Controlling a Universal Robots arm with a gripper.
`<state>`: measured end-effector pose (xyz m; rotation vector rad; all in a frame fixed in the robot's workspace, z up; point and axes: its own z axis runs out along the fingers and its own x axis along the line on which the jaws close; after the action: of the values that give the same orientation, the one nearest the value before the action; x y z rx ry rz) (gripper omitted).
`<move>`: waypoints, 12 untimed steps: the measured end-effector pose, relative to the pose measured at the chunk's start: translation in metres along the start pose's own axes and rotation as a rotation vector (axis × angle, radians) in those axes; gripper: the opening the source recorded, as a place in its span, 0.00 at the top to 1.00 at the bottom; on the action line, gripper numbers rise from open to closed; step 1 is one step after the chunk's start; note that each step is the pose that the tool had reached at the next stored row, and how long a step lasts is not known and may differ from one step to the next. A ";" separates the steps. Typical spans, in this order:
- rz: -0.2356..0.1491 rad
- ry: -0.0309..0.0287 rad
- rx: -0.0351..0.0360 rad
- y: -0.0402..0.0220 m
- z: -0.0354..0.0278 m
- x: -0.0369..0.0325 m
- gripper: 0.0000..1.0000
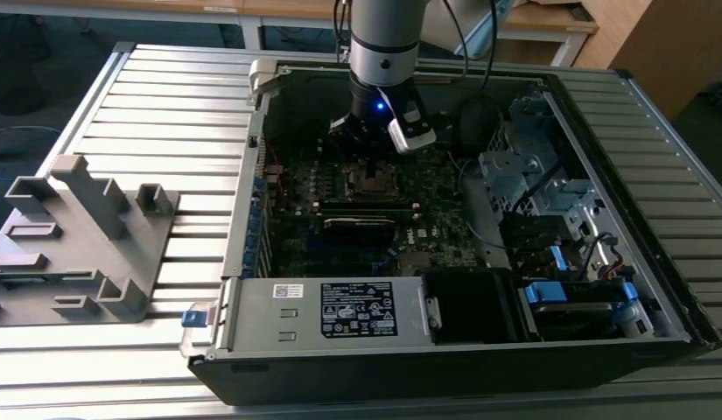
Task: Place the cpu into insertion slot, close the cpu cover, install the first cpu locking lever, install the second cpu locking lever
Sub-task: 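Close the cpu cover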
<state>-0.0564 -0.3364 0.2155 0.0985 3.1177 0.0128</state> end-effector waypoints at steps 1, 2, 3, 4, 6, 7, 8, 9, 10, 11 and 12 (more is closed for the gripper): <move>0.000 0.0000 0.0000 0.0000 0.0000 0.0000 0.90; 0.000 0.0000 -0.0001 0.0000 0.0000 0.0000 0.90; 0.000 0.0000 0.0000 0.0000 0.0000 0.0003 0.90; 0.000 0.0000 0.0000 0.0000 0.0000 0.0009 0.90; 0.000 0.0000 0.0000 -0.0003 0.0000 0.0038 0.90; 0.000 0.0000 0.0000 -0.0003 0.0000 0.0053 0.90; 0.000 0.0001 0.0001 -0.0005 -0.0001 0.0071 0.90; 0.000 0.0001 0.0001 -0.0006 0.0000 0.0091 0.90; 0.000 0.0001 0.0001 -0.0008 0.0001 0.0117 0.90; 0.000 0.0000 0.0000 -0.0009 0.0004 0.0144 0.90; 0.000 0.0000 -0.0001 -0.0010 0.0009 0.0166 0.90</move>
<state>-0.0731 -0.3364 0.2143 0.0984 3.1177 0.0130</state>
